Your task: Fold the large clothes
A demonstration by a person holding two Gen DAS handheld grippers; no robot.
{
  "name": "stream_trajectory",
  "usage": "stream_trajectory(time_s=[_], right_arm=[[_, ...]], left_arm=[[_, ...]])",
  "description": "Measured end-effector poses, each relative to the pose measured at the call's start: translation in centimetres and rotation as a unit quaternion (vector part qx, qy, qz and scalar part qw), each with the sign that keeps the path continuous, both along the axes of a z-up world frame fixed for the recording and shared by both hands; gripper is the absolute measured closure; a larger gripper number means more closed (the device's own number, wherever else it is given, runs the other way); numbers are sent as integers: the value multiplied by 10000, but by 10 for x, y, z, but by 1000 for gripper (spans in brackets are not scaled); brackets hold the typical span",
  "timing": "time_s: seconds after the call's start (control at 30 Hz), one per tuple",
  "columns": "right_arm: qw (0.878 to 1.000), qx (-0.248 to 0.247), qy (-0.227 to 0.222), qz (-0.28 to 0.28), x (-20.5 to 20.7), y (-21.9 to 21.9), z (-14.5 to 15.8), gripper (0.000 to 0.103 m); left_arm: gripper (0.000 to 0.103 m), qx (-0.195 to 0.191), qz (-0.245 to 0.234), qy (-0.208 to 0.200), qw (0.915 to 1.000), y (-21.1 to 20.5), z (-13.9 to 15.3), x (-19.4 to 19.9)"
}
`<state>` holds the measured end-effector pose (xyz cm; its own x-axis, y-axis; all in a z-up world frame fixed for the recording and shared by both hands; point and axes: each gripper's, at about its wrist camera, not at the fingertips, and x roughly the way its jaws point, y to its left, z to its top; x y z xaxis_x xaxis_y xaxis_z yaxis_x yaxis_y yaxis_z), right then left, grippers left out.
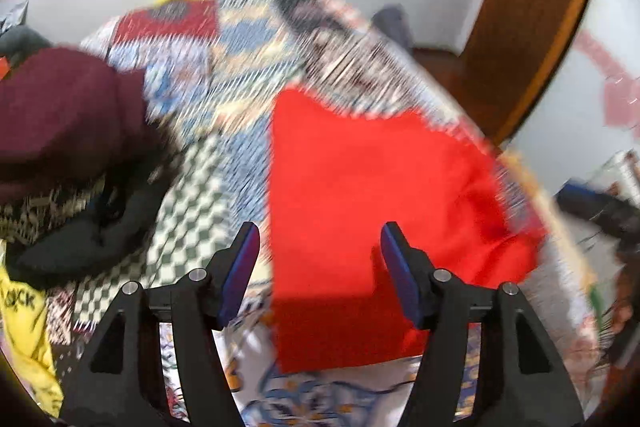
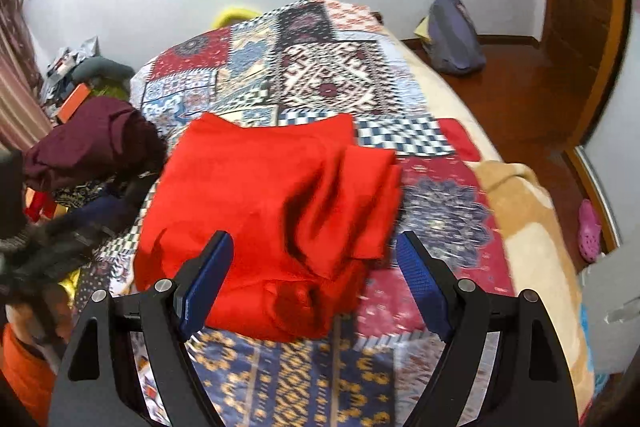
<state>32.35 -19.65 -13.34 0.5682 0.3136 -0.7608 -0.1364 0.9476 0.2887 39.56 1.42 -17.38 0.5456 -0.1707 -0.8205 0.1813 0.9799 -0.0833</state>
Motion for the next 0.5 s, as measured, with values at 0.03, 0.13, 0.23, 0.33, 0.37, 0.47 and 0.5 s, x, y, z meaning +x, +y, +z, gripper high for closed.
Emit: stream_trajectory(time_s=[0.03,0.13,0.23,0.33,0.37,0.47,0.5], right_arm=[[10000,37,71,49,5,6,-5,22],[9990,133,422,111,13,21,-28,22],[9964,-19,834,148,12,29,-58,22],[9928,-384,1116,227,3,32,-84,22],[9916,-444,1182,279,-2,31,-91,22],[9900,-327,1332,319,-16,19,-101,22],[9897,-288,1367,298,-19,15,-102,22]], left_arm=[[41,69,-11,95,9999,1,-8,1],[37,40,-13,229,9997,6,-31,-5],[31,-3,21,229,9997,14,-37,-13],[28,131,-114,235,9996,16,-38,-28],[26,219,-151,213,9994,16,-39,-32],[23,411,-234,174,9987,13,-43,-46],[23,429,-254,188,9986,13,-44,-48]])
